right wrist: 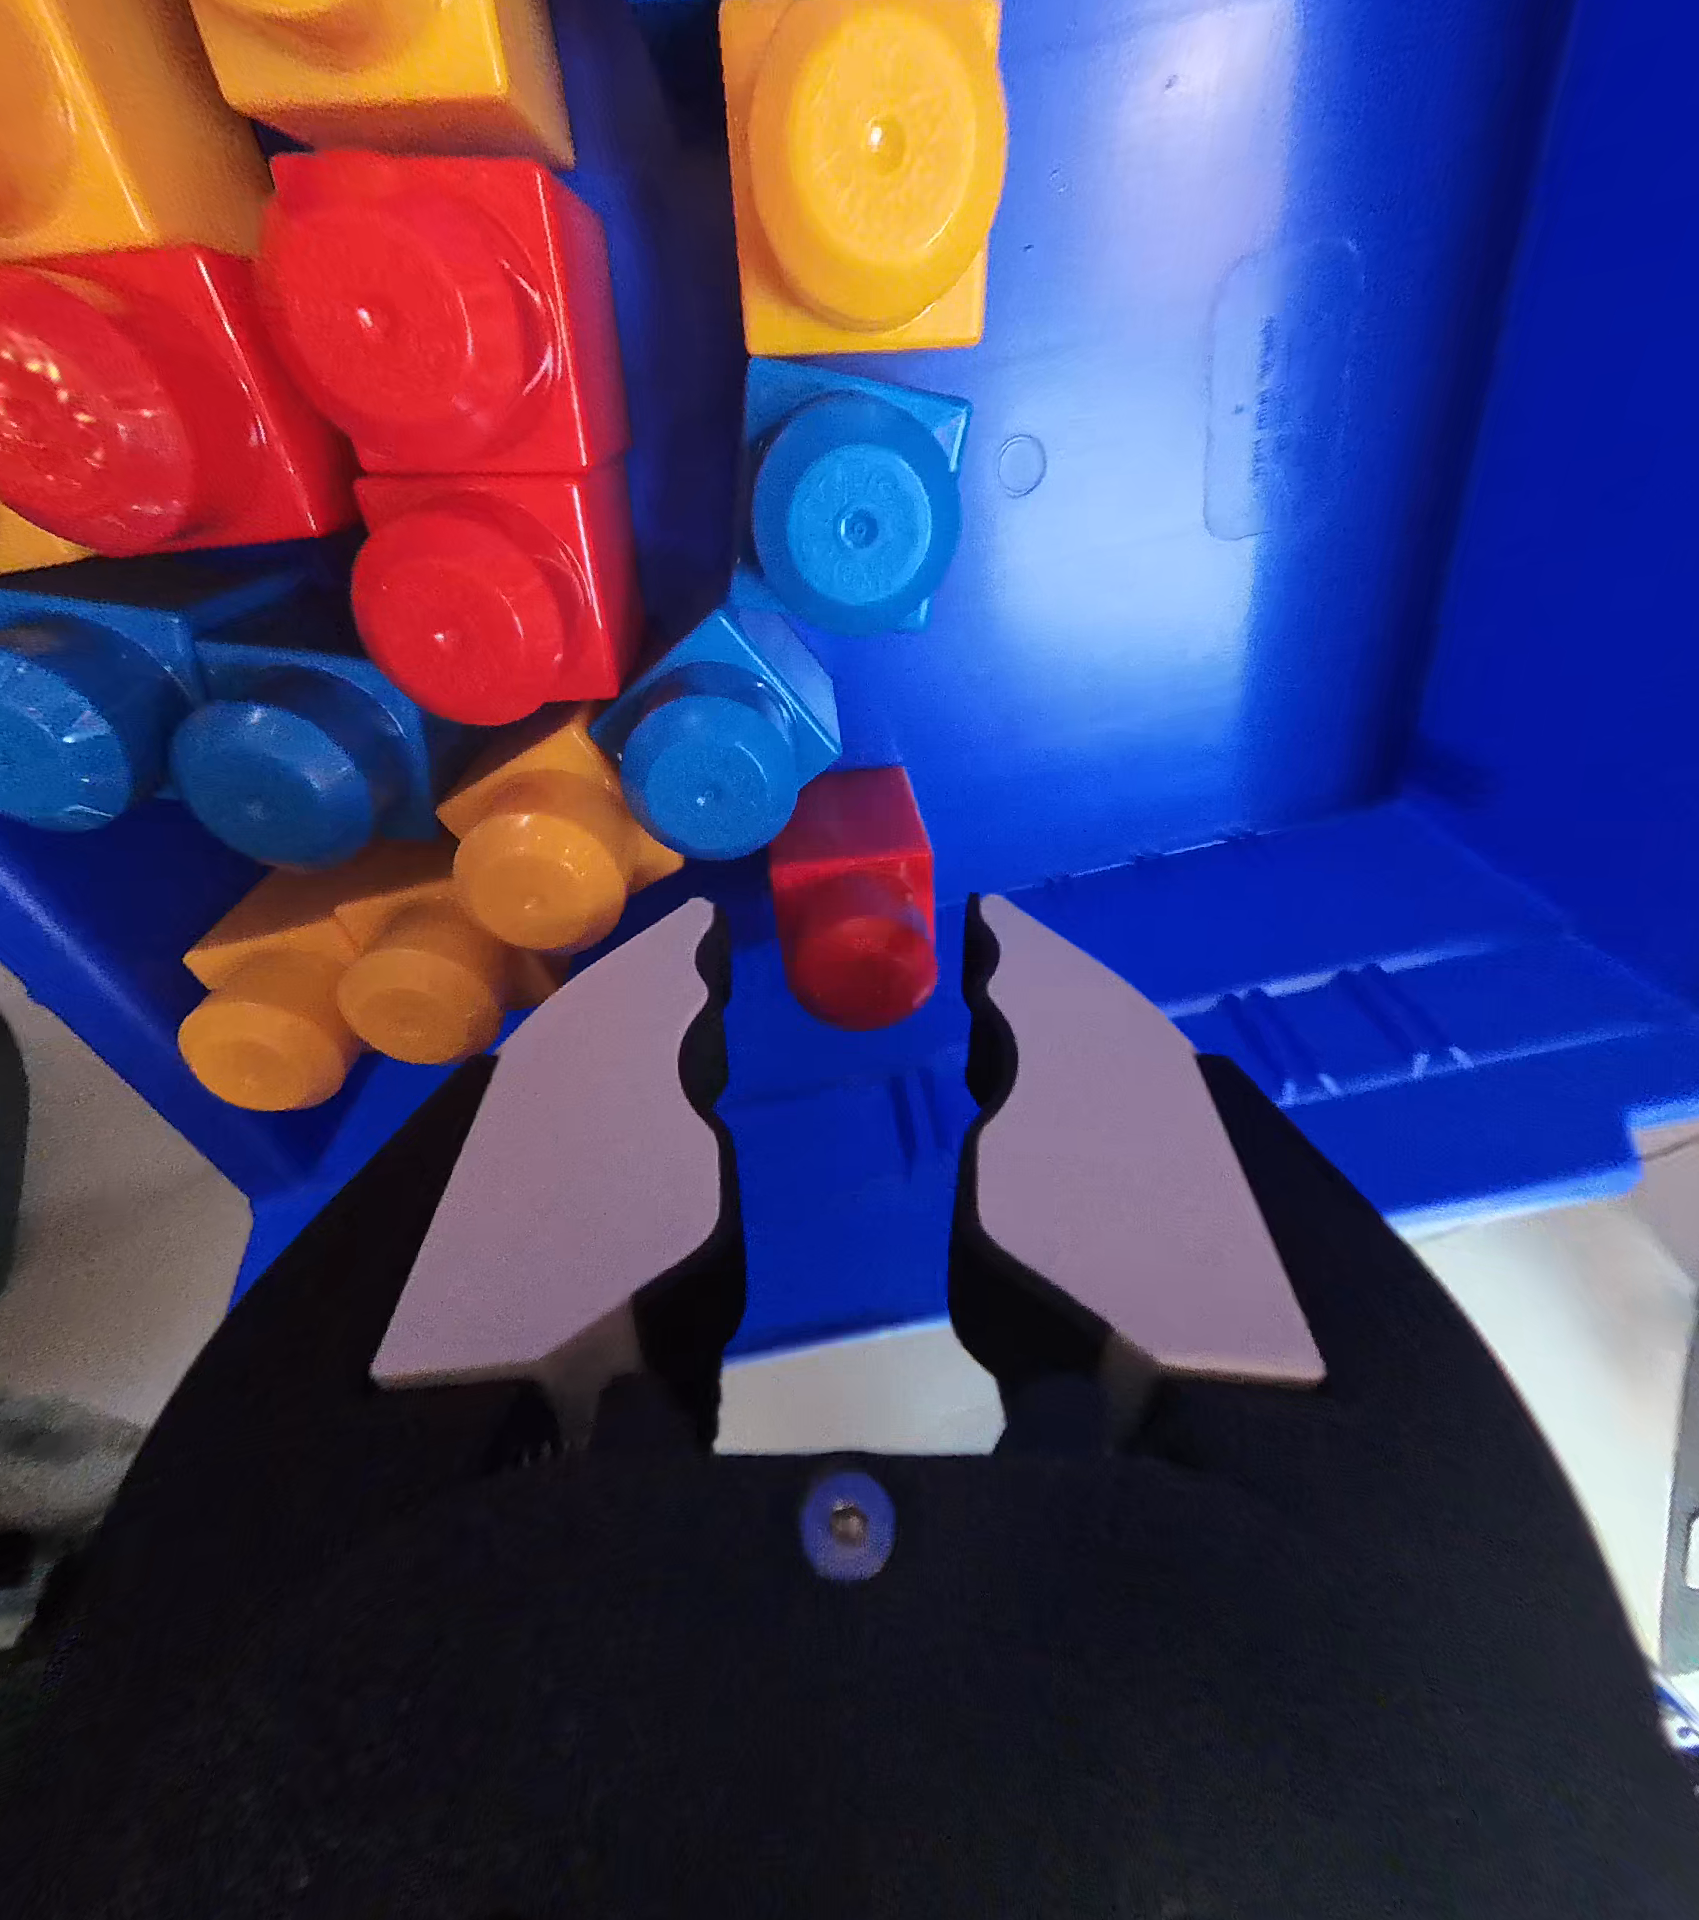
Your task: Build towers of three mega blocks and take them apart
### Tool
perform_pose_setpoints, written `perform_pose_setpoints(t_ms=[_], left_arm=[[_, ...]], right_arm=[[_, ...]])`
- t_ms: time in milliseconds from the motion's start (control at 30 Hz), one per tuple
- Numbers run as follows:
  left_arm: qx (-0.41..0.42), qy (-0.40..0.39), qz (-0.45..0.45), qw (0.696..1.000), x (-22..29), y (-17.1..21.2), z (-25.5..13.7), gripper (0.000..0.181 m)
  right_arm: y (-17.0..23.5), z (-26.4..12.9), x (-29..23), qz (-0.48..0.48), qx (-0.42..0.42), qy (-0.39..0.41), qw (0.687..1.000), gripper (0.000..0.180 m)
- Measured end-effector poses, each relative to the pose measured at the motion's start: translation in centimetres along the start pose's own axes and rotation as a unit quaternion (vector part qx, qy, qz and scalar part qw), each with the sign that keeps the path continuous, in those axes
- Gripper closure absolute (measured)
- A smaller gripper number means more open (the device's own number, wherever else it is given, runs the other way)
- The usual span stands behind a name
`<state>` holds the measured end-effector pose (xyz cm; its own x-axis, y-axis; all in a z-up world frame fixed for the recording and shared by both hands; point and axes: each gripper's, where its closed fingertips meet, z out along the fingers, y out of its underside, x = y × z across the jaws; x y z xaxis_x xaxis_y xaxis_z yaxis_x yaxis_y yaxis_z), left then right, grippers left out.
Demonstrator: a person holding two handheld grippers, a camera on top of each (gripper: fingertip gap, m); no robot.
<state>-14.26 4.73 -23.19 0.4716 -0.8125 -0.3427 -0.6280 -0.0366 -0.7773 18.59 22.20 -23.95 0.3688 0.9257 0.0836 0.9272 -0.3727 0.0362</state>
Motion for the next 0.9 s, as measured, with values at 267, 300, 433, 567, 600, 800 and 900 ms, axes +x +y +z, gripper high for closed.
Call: perform_pose_setpoints(t_ms=[267,300,433,567,600,800,900], left_arm=[[0.03,0.015,-0.004,0.999,0.8,-1.3,0.0,0.144],[0.035,0.019,-0.003,0.999,1.1,-1.6,0.0,0.144],[0.049,0.032,0.008,0.998,2.1,-2.4,0.1,0.144],[0.067,0.042,0.017,0.997,3.0,-3.4,-0.1,0.144],[0.07,0.043,0.02,0.996,3.2,-3.6,-0.1,0.144],[0.101,0.046,0.003,0.994,3.1,-4.5,-0.6,0.143],[0.106,-0.004,-0.019,0.994,0.9,-4.4,-0.8,0.142]], right_arm=[[-9.7,-9.3,-7.4,-0.124,0.252,0.061,0.958,0.129],[-11.2,-10.3,-10.3,-0.164,0.286,0.05,0.943,0.13],[-15.1,-11.4,-22.1,-0.308,0.356,0.013,0.882,0.131],[-17.5,-9.1,-28.2,-0.374,0.356,0.016,0.856,0.131],[-18.0,-8.7,-29.1,-0.38,0.363,0.012,0.851,0.134],[-19.2,-8.7,-29.9,-0.371,0.4,0.0,0.838,0.15],[-18.9,-10.3,-27.7,-0.327,0.422,0.002,0.846,0.15]])
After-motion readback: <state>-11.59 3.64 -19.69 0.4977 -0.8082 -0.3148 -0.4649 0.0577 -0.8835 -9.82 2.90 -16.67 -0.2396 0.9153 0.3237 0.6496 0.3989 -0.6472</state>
